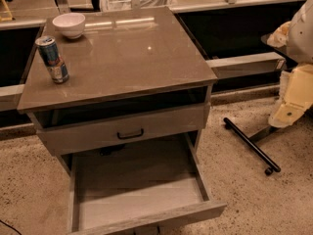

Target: Close middle drawer

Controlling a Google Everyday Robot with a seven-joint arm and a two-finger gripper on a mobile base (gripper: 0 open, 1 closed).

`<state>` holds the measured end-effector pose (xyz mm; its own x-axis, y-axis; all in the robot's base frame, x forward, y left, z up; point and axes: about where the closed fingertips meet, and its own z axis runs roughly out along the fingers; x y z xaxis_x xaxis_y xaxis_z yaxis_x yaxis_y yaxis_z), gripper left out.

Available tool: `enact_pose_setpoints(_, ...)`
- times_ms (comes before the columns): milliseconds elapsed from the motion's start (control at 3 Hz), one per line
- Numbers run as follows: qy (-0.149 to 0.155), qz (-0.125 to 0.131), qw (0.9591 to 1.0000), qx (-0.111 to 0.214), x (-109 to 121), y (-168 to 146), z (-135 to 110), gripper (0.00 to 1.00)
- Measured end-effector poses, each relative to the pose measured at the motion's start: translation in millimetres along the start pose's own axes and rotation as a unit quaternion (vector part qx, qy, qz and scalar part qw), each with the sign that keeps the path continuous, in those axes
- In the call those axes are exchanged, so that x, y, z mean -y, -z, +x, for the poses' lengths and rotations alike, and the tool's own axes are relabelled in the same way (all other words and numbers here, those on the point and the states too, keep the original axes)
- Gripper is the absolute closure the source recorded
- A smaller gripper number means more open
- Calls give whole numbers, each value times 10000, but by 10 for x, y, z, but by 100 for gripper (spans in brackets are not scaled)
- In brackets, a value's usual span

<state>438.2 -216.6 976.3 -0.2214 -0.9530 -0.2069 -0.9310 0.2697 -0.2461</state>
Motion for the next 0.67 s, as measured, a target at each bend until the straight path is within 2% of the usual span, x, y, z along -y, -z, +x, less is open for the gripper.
enact_pose_setpoints(333, 0, 0, 10000, 0, 0, 0, 0, 0)
enact_pose_setpoints(667, -94, -265, 9995, 153, -27, -263, 82, 0)
